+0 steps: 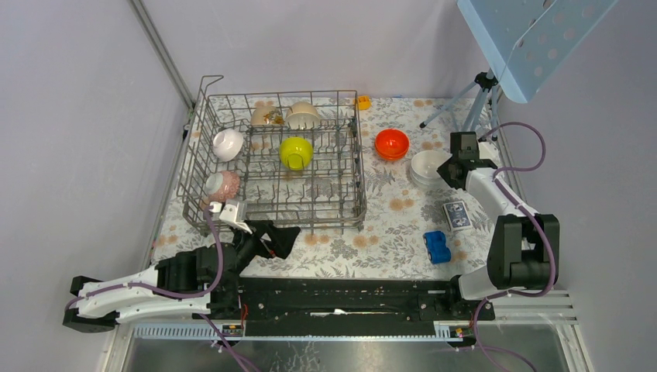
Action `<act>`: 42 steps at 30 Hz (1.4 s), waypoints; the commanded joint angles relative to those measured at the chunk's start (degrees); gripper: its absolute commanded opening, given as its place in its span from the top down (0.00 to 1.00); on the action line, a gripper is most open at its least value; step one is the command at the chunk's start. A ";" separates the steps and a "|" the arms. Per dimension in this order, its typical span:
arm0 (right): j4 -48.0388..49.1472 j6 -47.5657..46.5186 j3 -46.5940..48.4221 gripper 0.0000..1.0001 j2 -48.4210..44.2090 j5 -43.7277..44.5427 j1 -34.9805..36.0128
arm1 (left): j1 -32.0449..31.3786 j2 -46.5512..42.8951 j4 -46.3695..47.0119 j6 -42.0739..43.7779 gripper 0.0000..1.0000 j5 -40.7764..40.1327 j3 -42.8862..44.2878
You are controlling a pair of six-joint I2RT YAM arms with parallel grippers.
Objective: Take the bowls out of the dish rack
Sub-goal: Place the bowl with the bowl.
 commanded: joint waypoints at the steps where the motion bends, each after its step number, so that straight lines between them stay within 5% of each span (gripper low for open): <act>1: 1.79 -0.15 0.06 0.75 -1.81 -1.53 -0.16 | -0.08 0.45 1.47 0.96 0.01 -0.77 -0.22; 8: 3.14 0.12 -2.08 0.80 -0.89 -2.39 -0.16 | -0.08 0.76 1.63 0.96 0.01 -0.66 -0.29; 22: -0.62 -1.58 -0.18 0.52 -5.03 -0.52 -0.55 | -0.08 1.51 2.09 1.65 0.01 -0.50 -0.27; 42: 0.92 -3.47 -1.24 0.79 -2.25 -2.22 -1.15 | -0.09 1.04 2.09 1.57 0.01 -0.13 -0.29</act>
